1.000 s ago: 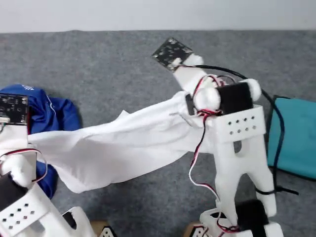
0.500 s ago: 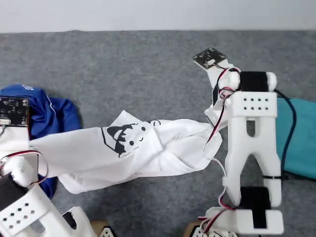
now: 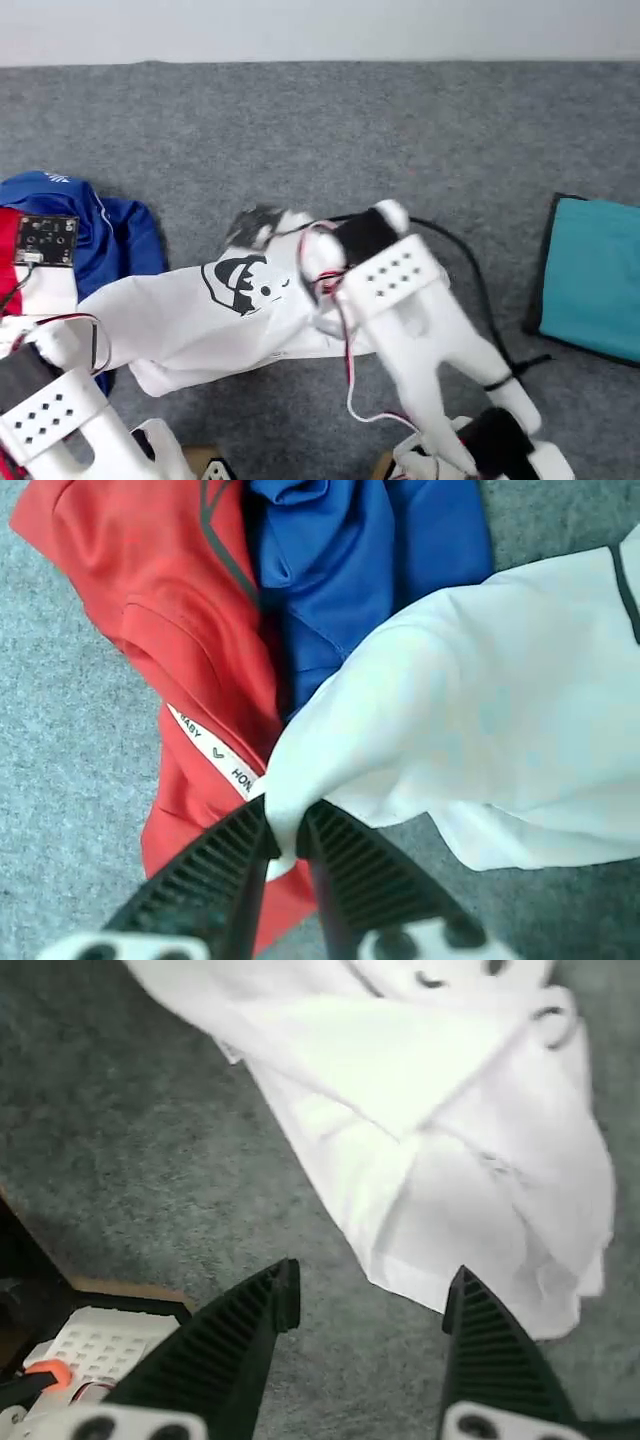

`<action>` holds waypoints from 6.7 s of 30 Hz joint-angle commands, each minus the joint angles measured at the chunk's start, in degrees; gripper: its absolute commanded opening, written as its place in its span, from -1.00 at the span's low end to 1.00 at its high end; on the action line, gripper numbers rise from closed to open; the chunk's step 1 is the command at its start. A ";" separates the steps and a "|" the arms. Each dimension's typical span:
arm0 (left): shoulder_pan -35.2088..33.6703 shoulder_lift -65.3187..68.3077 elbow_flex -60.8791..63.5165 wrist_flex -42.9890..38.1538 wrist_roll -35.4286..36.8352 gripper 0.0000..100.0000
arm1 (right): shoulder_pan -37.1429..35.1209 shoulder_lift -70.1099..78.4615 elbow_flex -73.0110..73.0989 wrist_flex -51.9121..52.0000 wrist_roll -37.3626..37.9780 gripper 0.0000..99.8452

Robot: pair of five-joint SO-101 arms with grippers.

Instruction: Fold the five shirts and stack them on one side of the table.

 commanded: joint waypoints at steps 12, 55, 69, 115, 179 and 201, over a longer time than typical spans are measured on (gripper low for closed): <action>0.00 -0.18 -0.22 -0.88 0.35 -0.99 | -5.85 17.45 -0.26 -16.04 0.53 -0.51; -0.09 -0.26 2.59 -2.20 0.62 -0.99 | 4.88 19.03 -23.82 2.42 -1.49 -0.55; 0.00 -0.18 2.68 -3.52 0.62 -0.99 | -9.89 17.89 -5.45 -5.49 -0.70 -0.50; 0.09 -0.44 -3.03 -3.25 0.53 -0.99 | 10.33 26.59 -27.52 2.42 0.79 -0.96; 15.56 -0.53 -21.85 5.19 0.70 -0.99 | 10.33 3.56 -27.69 2.15 -0.62 -0.98; 7.56 -0.53 -8.75 1.93 0.53 -0.99 | 8.75 40.48 -35.08 -3.38 -3.43 -0.73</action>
